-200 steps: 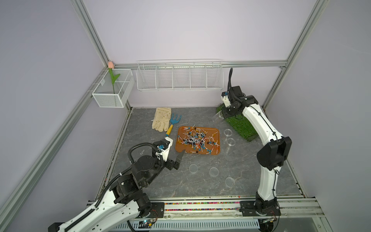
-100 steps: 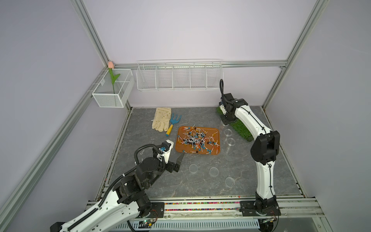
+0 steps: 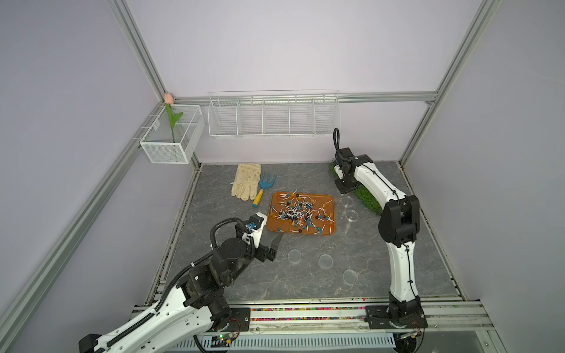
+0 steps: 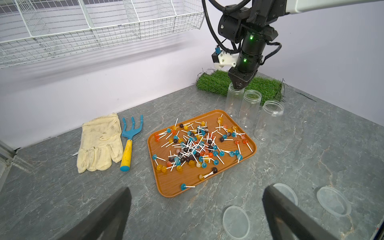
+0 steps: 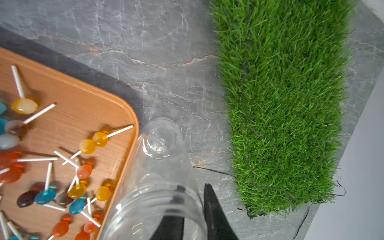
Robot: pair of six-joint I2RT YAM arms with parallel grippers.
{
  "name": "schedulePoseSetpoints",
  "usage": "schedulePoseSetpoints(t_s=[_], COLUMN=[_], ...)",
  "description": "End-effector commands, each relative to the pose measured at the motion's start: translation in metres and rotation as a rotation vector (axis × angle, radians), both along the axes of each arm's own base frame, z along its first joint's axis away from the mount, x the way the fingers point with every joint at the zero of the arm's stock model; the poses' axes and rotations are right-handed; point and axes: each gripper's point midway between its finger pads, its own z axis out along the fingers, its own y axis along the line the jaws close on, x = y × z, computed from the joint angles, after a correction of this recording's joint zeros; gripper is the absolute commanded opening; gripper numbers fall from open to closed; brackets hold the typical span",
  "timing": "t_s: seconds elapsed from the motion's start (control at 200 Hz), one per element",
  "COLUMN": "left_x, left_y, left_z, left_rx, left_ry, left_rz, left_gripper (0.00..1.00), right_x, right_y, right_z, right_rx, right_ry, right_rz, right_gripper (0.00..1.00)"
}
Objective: Pour the candies out of the jar
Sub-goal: Place the jar at the center of the board.
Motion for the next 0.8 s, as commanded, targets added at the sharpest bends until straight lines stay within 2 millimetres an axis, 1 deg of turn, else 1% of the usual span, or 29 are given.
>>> schedulePoseSetpoints(t_s=[0.0,0.03,0.09,0.145,0.18,0.27,0.29,0.345,0.385,0.4,0.44,0.465,0.5,0.555,0.565,0.575,0.595,0.605,0.62,0.625,0.65,0.675,0.71,0.735,0.75,0.795], left_x=[0.002,0.003,0.006,0.011,0.015,0.026,0.029,0.036,0.041,0.043,0.048,0.051,0.057,0.068,0.071,0.073,0.078,0.080,0.084,0.085,0.091,0.095,0.102,0.104,0.105,0.111], left_y=[0.001,0.002,0.004,0.011,0.018,0.042,0.050,0.071,0.089,0.096,0.113,0.123,0.137,0.157,0.160,0.165,0.173,0.176,0.182,0.184,0.194,0.205,0.216,0.223,0.226,0.229], left_z=[0.002,0.002,0.004,0.005,0.007,0.012,0.013,0.015,0.016,0.017,0.015,0.014,0.009,-0.003,-0.006,-0.009,-0.017,-0.021,-0.027,-0.029,-0.039,-0.048,-0.068,-0.076,-0.081,-0.093], left_rx=[-0.029,-0.034,-0.046,-0.058,-0.064,-0.062,-0.058,-0.054,-0.067,-0.074,-0.081,-0.081,-0.076,-0.064,-0.063,-0.064,-0.064,-0.064,-0.069,-0.071,-0.074,-0.083,-0.068,-0.069,-0.064,-0.037], left_ry=[-0.018,-0.023,-0.038,-0.054,-0.070,-0.130,-0.149,-0.204,-0.238,-0.252,-0.284,-0.300,-0.316,-0.309,-0.303,-0.296,-0.277,-0.266,-0.248,-0.242,-0.208,-0.179,-0.121,-0.099,-0.089,-0.077], left_rz=[0.021,0.027,0.050,0.102,0.146,0.295,0.344,0.462,0.554,0.592,0.677,0.722,0.773,0.842,0.849,0.865,0.889,0.898,0.918,0.922,0.956,0.988,1.034,1.068,1.082,1.095], left_gripper=[1.00,1.00,1.00,1.00,1.00,1.00,0.99,0.99,1.00,1.00,1.00,1.00,1.00,1.00,1.00,1.00,1.00,1.00,1.00,1.00,1.00,1.00,1.00,1.00,0.99,1.00], right_x=[-0.001,0.000,0.002,0.004,0.006,0.007,0.006,0.003,-0.003,-0.001,-0.007,-0.012,-0.021,-0.038,-0.040,-0.043,-0.050,-0.052,-0.055,-0.058,-0.066,-0.073,-0.082,-0.090,-0.092,-0.102], right_y=[0.002,0.002,0.001,-0.002,-0.004,-0.012,-0.014,-0.021,-0.026,-0.026,-0.031,-0.034,-0.037,-0.043,-0.045,-0.047,-0.049,-0.050,-0.050,-0.052,-0.054,-0.057,-0.064,-0.065,-0.077,-0.093], right_z=[-0.002,0.000,0.010,0.026,0.039,0.081,0.090,0.117,0.136,0.147,0.165,0.173,0.187,0.201,0.199,0.203,0.205,0.202,0.209,0.203,0.203,0.199,0.188,0.178,0.174,0.148], right_rx=[0.028,0.030,0.032,0.038,0.045,0.077,0.083,0.100,0.112,0.126,0.147,0.158,0.184,0.224,0.229,0.239,0.257,0.265,0.287,0.285,0.308,0.327,0.345,0.360,0.358,0.368], right_ry=[0.008,0.002,-0.014,-0.048,-0.081,-0.186,-0.211,-0.289,-0.339,-0.384,-0.449,-0.487,-0.549,-0.643,-0.655,-0.676,-0.706,-0.716,-0.759,-0.748,-0.784,-0.809,-0.836,-0.842,-0.855,-0.843], right_rz=[-0.011,-0.013,-0.019,-0.028,-0.036,-0.065,-0.071,-0.091,-0.104,-0.107,-0.119,-0.126,-0.129,-0.139,-0.142,-0.144,-0.144,-0.144,-0.139,-0.141,-0.137,-0.135,-0.142,-0.140,-0.169,-0.217], right_gripper=[0.29,0.33,0.46,0.56,0.62,0.74,0.80,0.92,1.00,0.98,0.92,0.89,0.89,0.89,0.89,0.89,0.89,0.89,0.89,0.89,0.89,0.89,0.89,0.89,0.89,0.89])
